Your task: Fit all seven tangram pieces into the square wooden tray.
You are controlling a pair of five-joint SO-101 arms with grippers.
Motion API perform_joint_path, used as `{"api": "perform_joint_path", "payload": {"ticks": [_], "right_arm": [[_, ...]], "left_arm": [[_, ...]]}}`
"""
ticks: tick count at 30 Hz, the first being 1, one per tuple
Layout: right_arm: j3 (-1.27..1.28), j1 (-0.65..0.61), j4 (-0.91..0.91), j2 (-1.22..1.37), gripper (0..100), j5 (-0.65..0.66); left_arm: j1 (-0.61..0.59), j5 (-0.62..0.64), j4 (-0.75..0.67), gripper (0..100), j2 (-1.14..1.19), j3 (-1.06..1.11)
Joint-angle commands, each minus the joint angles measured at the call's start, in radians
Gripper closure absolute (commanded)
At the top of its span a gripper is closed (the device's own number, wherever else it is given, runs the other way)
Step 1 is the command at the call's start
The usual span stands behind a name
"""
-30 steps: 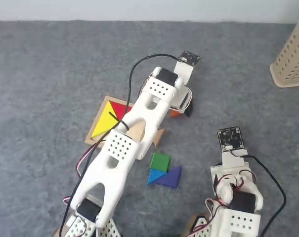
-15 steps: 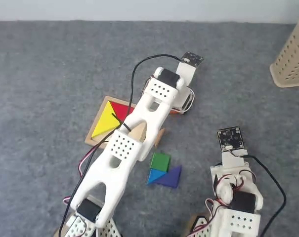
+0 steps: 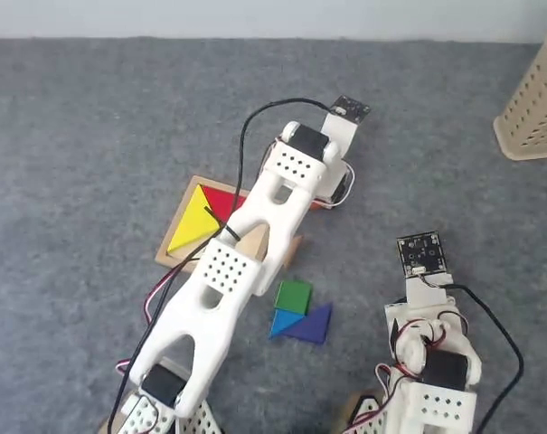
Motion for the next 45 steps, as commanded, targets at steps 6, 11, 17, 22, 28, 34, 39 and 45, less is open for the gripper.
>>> {"api": "perform_joint_path", "payload": {"ticks": [6, 11, 17, 22, 28, 34, 39, 45], "right_arm": [[0.006, 0.012, -0.013, -0.015, 99.2, 0.011], [0.006, 0.012, -0.013, -0.015, 99.2, 0.011], [0.006, 0.012, -0.013, -0.015, 99.2, 0.011], [0.006, 0.012, -0.013, -0.015, 99.2, 0.011], [0.006, 0.012, -0.013, -0.015, 99.2, 0.011], [0.006, 0.012, -0.013, -0.015, 99.2, 0.011], [0.006, 0.012, -0.013, -0.015, 99.2, 0.011], [0.006, 0.012, -0.013, -0.015, 99.2, 0.011]], "left_arm": [[0.115, 0.003, 0.049, 99, -0.143, 0.073], [0.115, -0.003, 0.048, 99, -0.322, 0.260], [0.095, -0.006, 0.048, 99, -0.520, 0.484], [0.094, -0.008, -0.011, 99, -0.614, 0.621], [0.087, -0.040, -0.236, 97, -0.580, 0.639], [0.086, -0.157, -0.404, 77, -0.479, 0.638], [0.086, -0.269, -0.431, 70, -0.405, 0.638], [0.031, -0.273, -0.428, 70, -0.316, 0.545]]}}
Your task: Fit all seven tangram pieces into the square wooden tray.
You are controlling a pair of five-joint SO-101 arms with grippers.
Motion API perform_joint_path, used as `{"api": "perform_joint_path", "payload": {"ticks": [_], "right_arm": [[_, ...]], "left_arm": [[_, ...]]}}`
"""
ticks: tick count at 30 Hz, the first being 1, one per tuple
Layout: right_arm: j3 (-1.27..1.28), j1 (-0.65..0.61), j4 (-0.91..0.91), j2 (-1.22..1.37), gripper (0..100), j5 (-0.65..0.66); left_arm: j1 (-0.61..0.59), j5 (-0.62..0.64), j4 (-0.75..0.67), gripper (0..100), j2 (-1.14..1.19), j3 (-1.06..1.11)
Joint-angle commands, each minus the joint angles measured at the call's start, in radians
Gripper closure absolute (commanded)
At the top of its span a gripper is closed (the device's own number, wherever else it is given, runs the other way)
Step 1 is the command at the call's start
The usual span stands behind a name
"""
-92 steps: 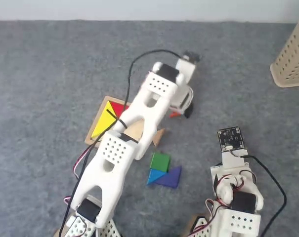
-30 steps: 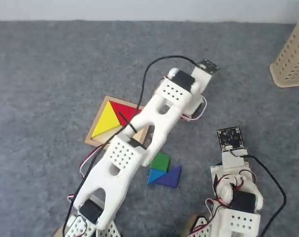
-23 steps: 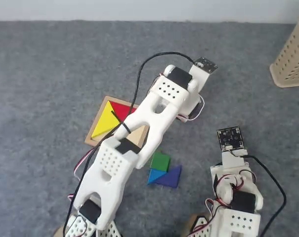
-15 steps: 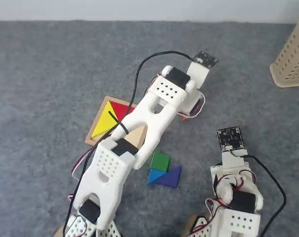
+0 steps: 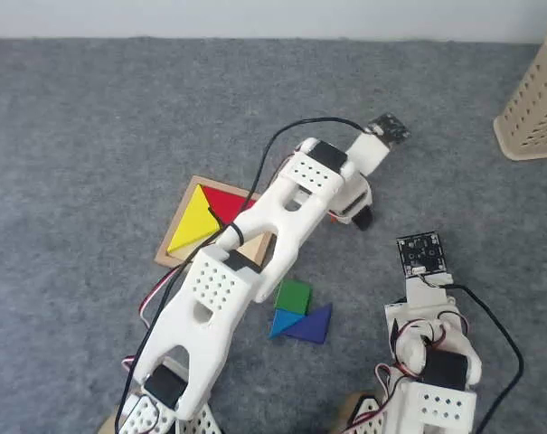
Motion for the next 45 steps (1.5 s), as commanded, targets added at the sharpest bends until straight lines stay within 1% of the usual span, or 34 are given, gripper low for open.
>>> {"api": "perform_joint_path", "payload": {"ticks": [1, 4, 9, 13, 16, 21, 31, 36, 38, 41, 45], "right_arm": [[0.006, 0.012, -0.013, -0.015, 99.2, 0.011], [0.006, 0.012, -0.013, -0.015, 99.2, 0.011], [0.006, 0.012, -0.013, -0.015, 99.2, 0.011], [0.006, 0.012, -0.013, -0.015, 99.2, 0.011], [0.006, 0.012, -0.013, -0.015, 99.2, 0.011], [0.006, 0.012, -0.013, -0.015, 99.2, 0.011], [0.006, 0.012, -0.013, -0.015, 99.2, 0.011], [0.006, 0.012, -0.013, -0.015, 99.2, 0.011], [0.006, 0.012, -0.013, -0.015, 99.2, 0.011], [0.006, 0.012, -0.013, -0.015, 99.2, 0.011], [0.006, 0.012, -0.013, -0.015, 99.2, 0.011]], "left_arm": [[-0.061, -0.011, -0.012, 70, 0.043, -0.111], [-0.092, -0.011, -0.008, 70, 0.104, -0.174], [-0.092, -0.017, 0.098, 70, 0.180, -0.325], [-0.074, -0.017, 0.153, 70, 0.238, -0.440], [-0.060, -0.028, 0.198, 75, 0.282, -0.518], [-0.057, -0.097, 0.276, 83, 0.347, -0.639], [-0.037, -0.100, 0.456, 90, 0.408, -0.812], [-0.031, -0.094, 0.465, 92, 0.400, -0.797], [-0.029, -0.092, 0.465, 92, 0.397, -0.753], [-0.034, -0.058, 0.465, 92, 0.348, -0.631], [-0.037, -0.043, 0.463, 92, 0.183, -0.392]]}}
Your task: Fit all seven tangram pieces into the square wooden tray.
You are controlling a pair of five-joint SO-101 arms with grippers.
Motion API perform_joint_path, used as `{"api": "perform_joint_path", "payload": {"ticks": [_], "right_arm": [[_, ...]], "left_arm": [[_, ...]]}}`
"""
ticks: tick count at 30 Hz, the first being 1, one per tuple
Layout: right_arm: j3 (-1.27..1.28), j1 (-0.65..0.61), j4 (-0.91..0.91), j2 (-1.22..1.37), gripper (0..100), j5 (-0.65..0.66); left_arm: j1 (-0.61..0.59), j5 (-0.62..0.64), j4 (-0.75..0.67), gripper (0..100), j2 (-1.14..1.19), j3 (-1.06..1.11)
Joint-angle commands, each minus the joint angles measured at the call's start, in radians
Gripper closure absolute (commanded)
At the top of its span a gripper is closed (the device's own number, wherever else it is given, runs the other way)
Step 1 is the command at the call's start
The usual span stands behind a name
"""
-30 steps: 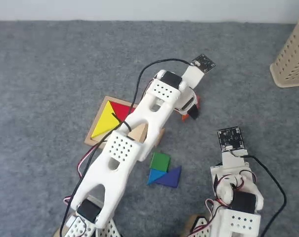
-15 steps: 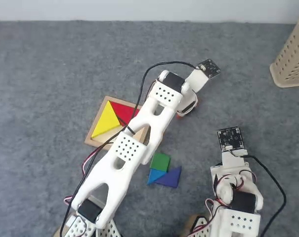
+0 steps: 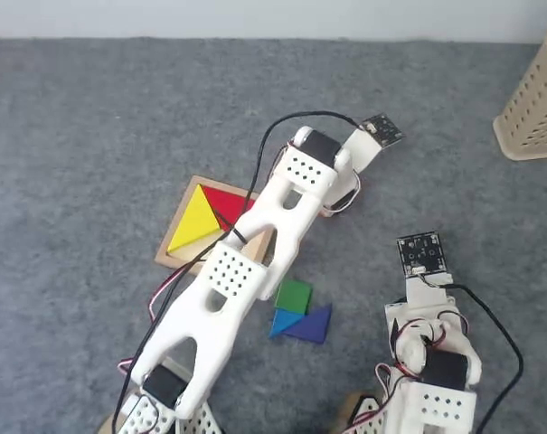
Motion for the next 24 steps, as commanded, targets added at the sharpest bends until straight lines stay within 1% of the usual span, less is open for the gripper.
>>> {"api": "perform_joint_path", "payload": {"ticks": [1, 5, 8, 10, 12, 16, 18, 19, 21, 24], "right_arm": [[0.006, 0.012, -0.013, -0.015, 99.2, 0.011], [0.006, 0.012, -0.013, -0.015, 99.2, 0.011], [0.006, 0.012, -0.013, -0.015, 99.2, 0.011], [0.006, 0.012, -0.013, -0.015, 99.2, 0.011], [0.006, 0.012, -0.013, -0.015, 99.2, 0.011], [0.006, 0.012, -0.013, -0.015, 99.2, 0.011], [0.006, 0.012, -0.013, -0.015, 99.2, 0.011], [0.006, 0.012, -0.013, -0.015, 99.2, 0.011], [0.006, 0.012, -0.013, -0.015, 99.2, 0.011], [0.006, 0.012, -0.013, -0.015, 99.2, 0.011]], "left_arm": [[-0.005, 0.025, 0.041, 92, -0.196, 0.280], [-0.006, 0.021, 0.040, 92, -0.379, 0.487], [-0.015, 0.021, 0.038, 91, -0.489, 0.515], [-0.023, 0.029, 0.000, 91, -0.532, 0.507], [-0.029, 0.044, -0.087, 91, -0.542, 0.507], [-0.060, 0.164, -0.362, 91, -0.509, 0.545], [-0.069, 0.209, -0.477, 91, -0.465, 0.550], [-0.069, 0.224, -0.519, 90, -0.434, 0.547], [-0.069, 0.244, -0.562, 84, -0.377, 0.542], [-0.064, 0.249, -0.582, 76, -0.307, 0.542]]}}
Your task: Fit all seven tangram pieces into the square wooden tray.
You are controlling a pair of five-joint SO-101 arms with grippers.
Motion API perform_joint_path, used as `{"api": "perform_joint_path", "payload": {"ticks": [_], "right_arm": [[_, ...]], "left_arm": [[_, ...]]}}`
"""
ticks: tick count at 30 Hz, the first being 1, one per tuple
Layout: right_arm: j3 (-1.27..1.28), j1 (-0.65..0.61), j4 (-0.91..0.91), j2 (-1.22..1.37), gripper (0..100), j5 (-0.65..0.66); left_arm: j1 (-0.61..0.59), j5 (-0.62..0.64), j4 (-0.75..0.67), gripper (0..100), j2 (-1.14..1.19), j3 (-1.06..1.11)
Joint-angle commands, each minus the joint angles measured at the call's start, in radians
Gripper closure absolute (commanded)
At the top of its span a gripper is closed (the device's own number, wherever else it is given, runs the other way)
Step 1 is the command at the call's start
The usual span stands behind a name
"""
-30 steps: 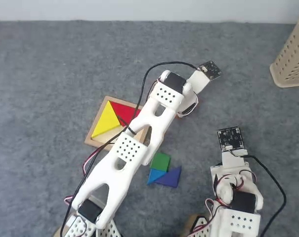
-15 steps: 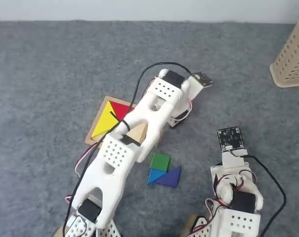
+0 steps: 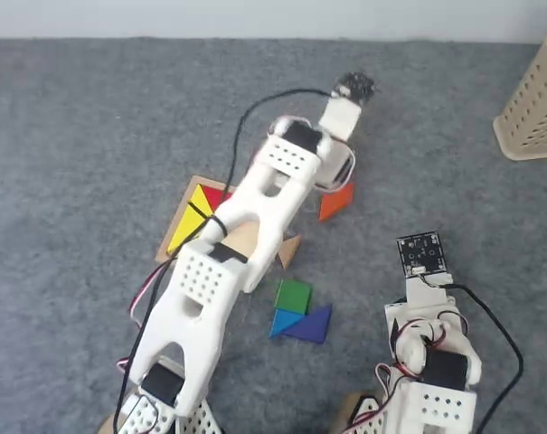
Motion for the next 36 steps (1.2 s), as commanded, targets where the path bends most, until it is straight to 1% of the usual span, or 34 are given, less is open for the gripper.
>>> {"api": "perform_joint_path", "payload": {"ticks": [1, 3, 7, 11, 20, 25, 34, 36], "right_arm": [[0.006, 0.012, -0.013, -0.015, 99.2, 0.011], [0.006, 0.012, -0.013, -0.015, 99.2, 0.011], [0.006, 0.012, -0.013, -0.015, 99.2, 0.011], [0.006, 0.012, -0.013, -0.015, 99.2, 0.011], [0.006, 0.012, -0.013, -0.015, 99.2, 0.011], [0.006, 0.012, -0.013, -0.015, 99.2, 0.011], [0.006, 0.012, -0.013, -0.015, 99.2, 0.011], [0.006, 0.012, -0.013, -0.015, 99.2, 0.011]], "left_arm": [[-0.003, 0.031, -0.057, 75, 0.052, -0.013], [-0.003, 0.020, -0.034, 75, 0.072, -0.047], [0.012, -0.057, 0.089, 75, 0.106, -0.140], [0.038, -0.106, 0.233, 75, 0.157, -0.242], [0.038, -0.141, 0.555, 76, 0.292, -0.487], [0.048, -0.152, 0.563, 86, 0.304, -0.527], [0.069, -0.153, 0.552, 87, 0.322, -0.524], [0.069, -0.153, 0.566, 90, 0.324, -0.524]]}}
